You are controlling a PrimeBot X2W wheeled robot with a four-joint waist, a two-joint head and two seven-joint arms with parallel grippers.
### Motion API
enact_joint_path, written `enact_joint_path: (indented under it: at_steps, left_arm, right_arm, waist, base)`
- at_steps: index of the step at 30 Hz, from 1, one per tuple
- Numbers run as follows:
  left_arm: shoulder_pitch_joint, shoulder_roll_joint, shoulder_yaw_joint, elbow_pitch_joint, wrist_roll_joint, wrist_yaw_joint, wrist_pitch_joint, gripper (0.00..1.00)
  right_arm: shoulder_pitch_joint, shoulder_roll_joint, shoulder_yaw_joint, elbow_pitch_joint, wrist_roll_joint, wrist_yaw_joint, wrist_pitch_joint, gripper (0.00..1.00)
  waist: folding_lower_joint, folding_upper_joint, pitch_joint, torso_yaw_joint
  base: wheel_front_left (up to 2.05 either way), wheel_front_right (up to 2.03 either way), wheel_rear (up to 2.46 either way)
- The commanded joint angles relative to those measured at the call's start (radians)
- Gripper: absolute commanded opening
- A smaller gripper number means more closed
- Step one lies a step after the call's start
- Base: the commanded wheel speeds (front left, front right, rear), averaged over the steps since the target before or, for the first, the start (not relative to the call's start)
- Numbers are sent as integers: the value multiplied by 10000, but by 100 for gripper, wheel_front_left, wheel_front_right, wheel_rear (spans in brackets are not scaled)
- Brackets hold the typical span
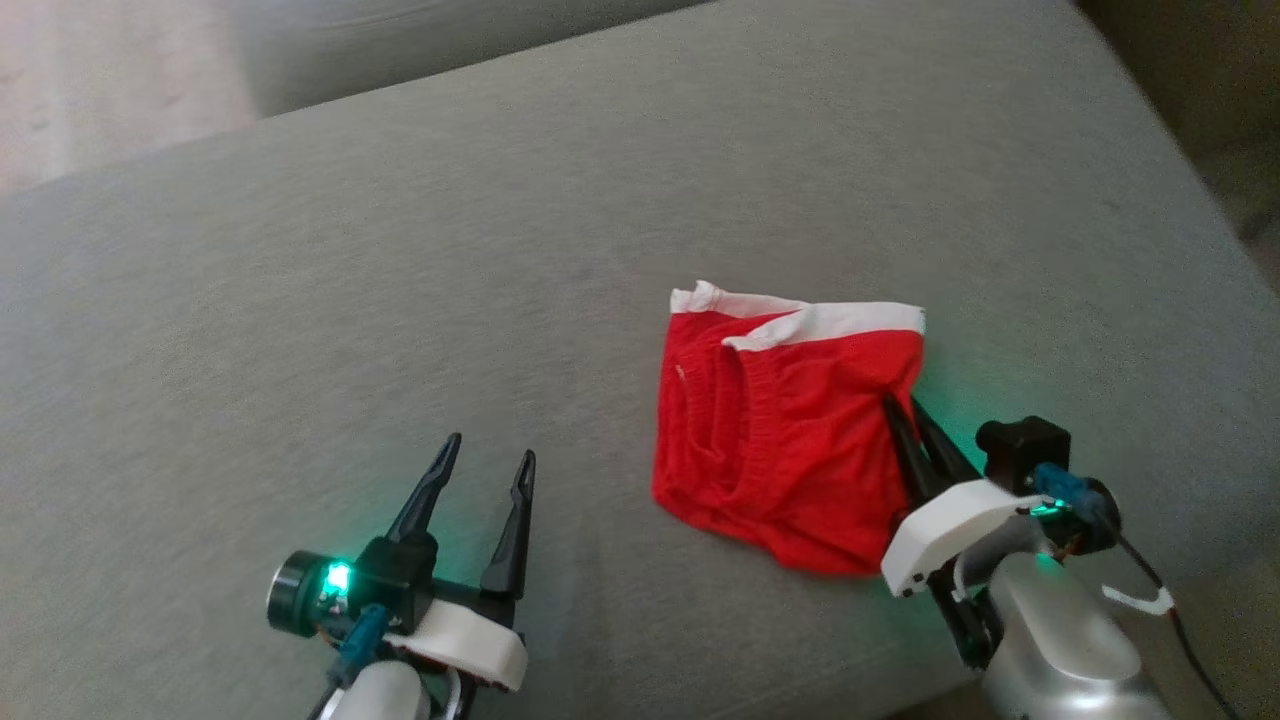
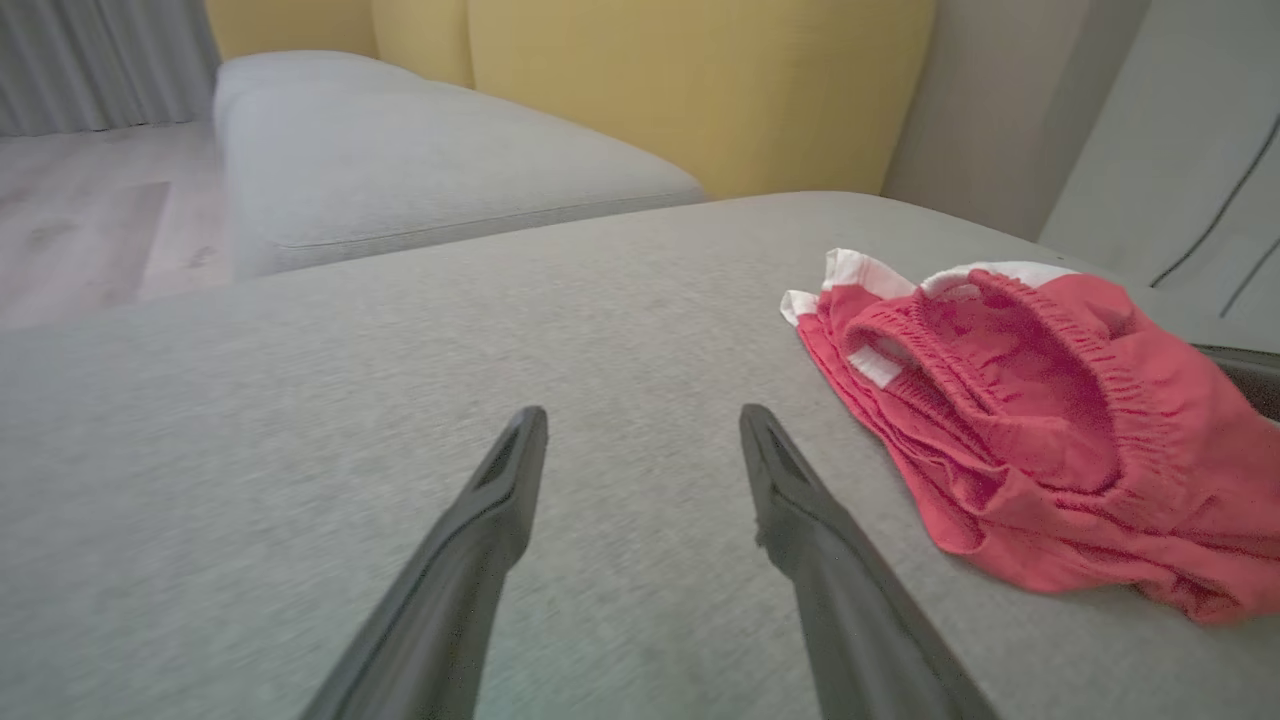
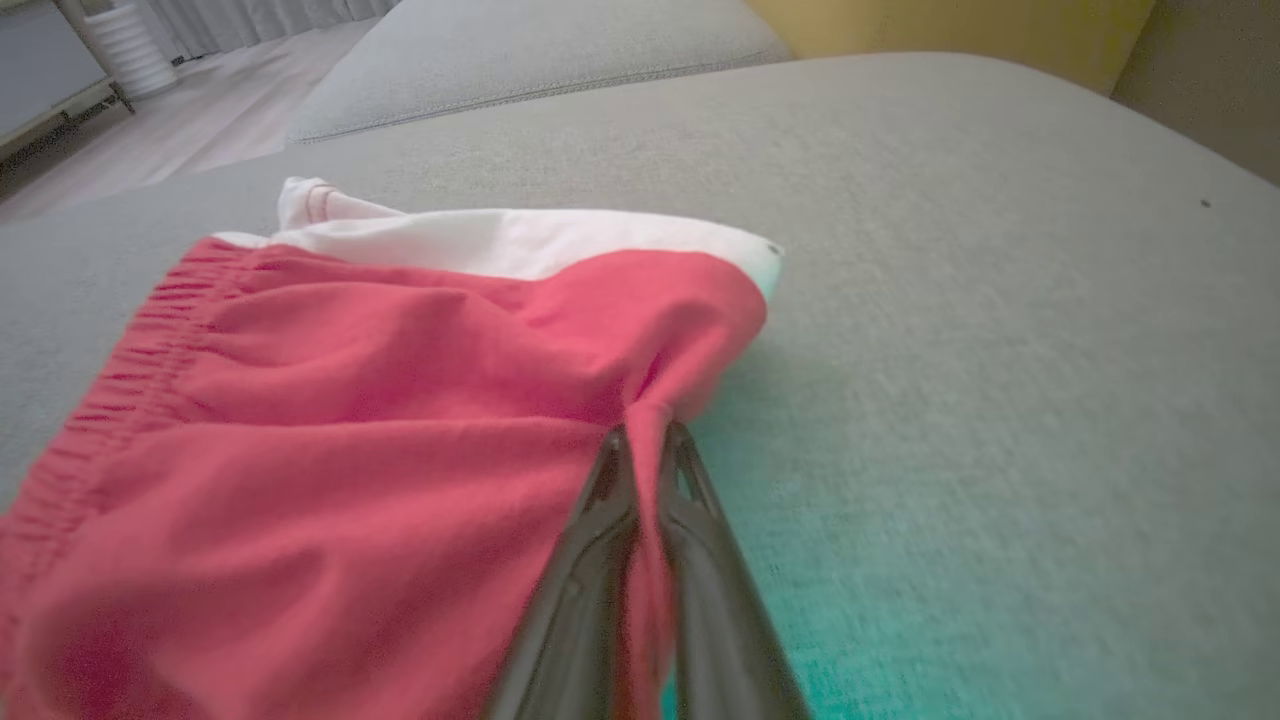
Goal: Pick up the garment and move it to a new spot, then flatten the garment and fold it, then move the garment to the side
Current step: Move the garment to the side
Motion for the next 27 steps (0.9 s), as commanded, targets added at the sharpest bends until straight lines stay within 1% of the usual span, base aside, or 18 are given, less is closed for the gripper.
enact_joint_path:
  at_steps: [1, 4, 7, 11, 13, 15, 19, 21, 25, 26, 27]
  left_arm:
    - [-321, 41, 202, -274, 9, -29, -53, 100]
    - [-486, 41, 75, -185, 56, -81, -53, 100]
    - [-632, 41, -36, -193, 23, -76, -53, 100]
    - [-718, 42, -75, -152, 107, -98, -53, 100]
    - [-745, 67, -11, -119, 195, -110, -53, 100]
    - [-821, 144, 31, -98, 288, -142, -53, 100]
    - [-1083, 226, 46, -119, 440, -185, -53, 100]
    - [-1227, 231, 29, -134, 482, -204, -53, 100]
    - [-1527, 210, -17, -194, 525, -209, -53, 100]
    - [-1527, 210, -17, -194, 525, -209, -53, 100]
    - [-1576, 205, -13, -231, 530, -197, -53, 100]
  right_arm:
    - [46, -18, 448, -361, 223, -9, -38, 0]
    - [84, -18, 664, -545, 418, -9, -39, 0]
    - [41, -18, 618, -681, 341, -9, -39, 0]
    - [-440, -18, 257, -713, 126, -9, -39, 0]
    - [-965, -24, 10, -656, -294, -9, -39, 0]
    - [-1606, -174, -240, -420, -773, -9, -39, 0]
    - [-3054, -851, -886, 333, -1595, -9, -29, 0]
    - [-3736, -1343, -1318, 717, -2033, -9, 52, 0]
    - [-4693, -2615, -2296, 1406, -3031, -9, 373, 0]
    - [-4693, -2615, -2296, 1406, -3031, -9, 373, 0]
    - [-4849, -2913, -2593, 1536, -3258, -9, 466, 0]
  waist:
    - [-1, 0, 243, -1291]
    - [-1, 0, 390, -1541]
    - [-1, 0, 558, -1517]
    - [-1, 0, 900, -1240]
    - [-1, 0, 1150, -1052]
    - [-1, 0, 1427, -827]
    - [-1, 0, 1997, -261]
    - [-1, 0, 2262, 57]
    - [-1, 0, 2629, 715]
    - [-1, 0, 2629, 715]
    - [-1, 0, 2690, 848]
  base:
    - [0, 0, 0]
    - [0, 0, 0]
    - [0, 0, 0]
    - [0, 0, 0]
    - [0, 0, 0]
    - [0, 0, 0]
    - [0, 0, 0]
    - [0, 0, 0]
    - [0, 0, 0]
    - [0, 0, 0]
    - [0, 0, 0]
